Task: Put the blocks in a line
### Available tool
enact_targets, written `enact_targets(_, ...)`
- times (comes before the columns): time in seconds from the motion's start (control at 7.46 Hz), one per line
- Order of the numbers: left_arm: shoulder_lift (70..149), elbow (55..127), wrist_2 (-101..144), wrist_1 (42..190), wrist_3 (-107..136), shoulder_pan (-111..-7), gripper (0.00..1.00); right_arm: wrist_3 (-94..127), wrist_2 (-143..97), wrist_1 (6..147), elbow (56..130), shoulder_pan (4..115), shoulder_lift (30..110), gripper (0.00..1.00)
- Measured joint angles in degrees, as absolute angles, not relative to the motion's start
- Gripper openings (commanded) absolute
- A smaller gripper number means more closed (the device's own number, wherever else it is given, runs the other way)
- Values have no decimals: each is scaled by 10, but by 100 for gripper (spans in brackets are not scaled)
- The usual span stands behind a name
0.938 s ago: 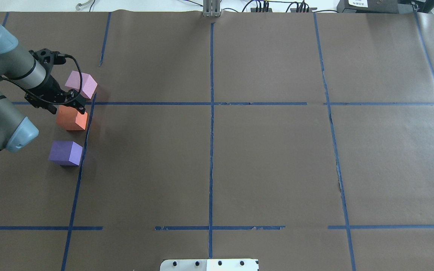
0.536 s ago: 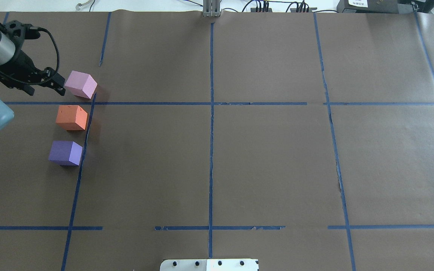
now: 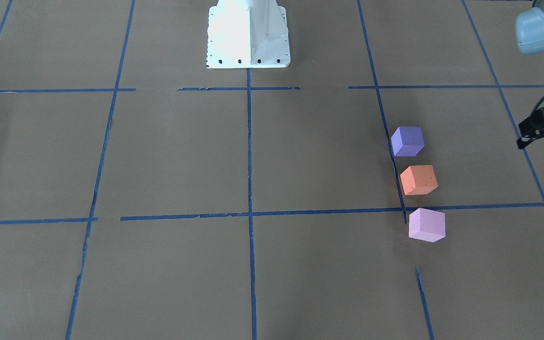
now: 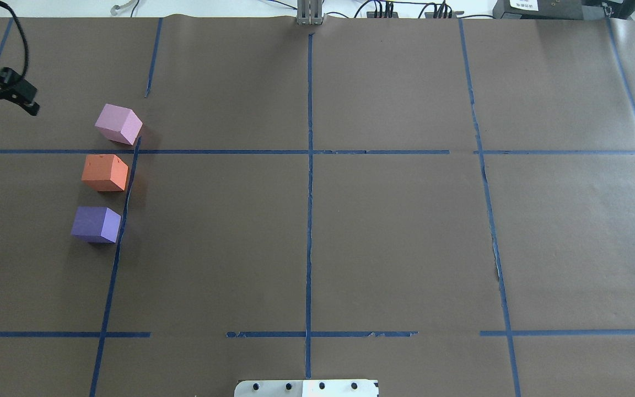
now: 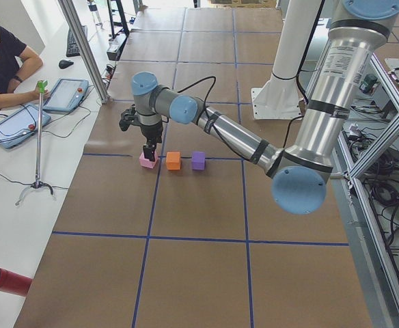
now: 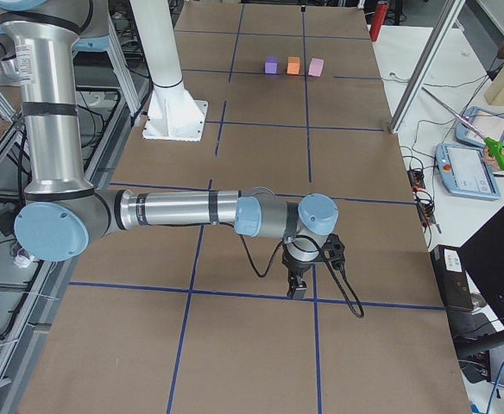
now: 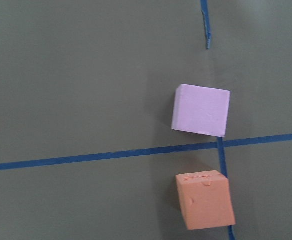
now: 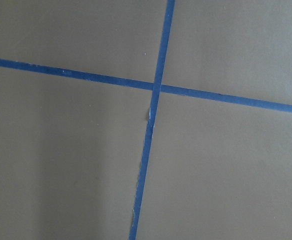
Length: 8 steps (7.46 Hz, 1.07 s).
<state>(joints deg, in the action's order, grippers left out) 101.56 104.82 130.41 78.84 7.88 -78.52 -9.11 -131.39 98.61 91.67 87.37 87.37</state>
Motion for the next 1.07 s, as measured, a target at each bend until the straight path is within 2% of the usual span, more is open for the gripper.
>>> enact_targets(0.4, 929, 983, 1308, 799, -119, -912, 100, -91, -1314, 986, 917, 874, 874, 100)
enact_targets(0.67, 901, 941, 1314, 830, -155, -939, 100, -91, -1314, 986, 917, 874, 874, 100)
enact_targets(1.07, 892, 920, 1328, 854, -157, -942, 100, -91, -1314, 986, 917, 874, 874, 100)
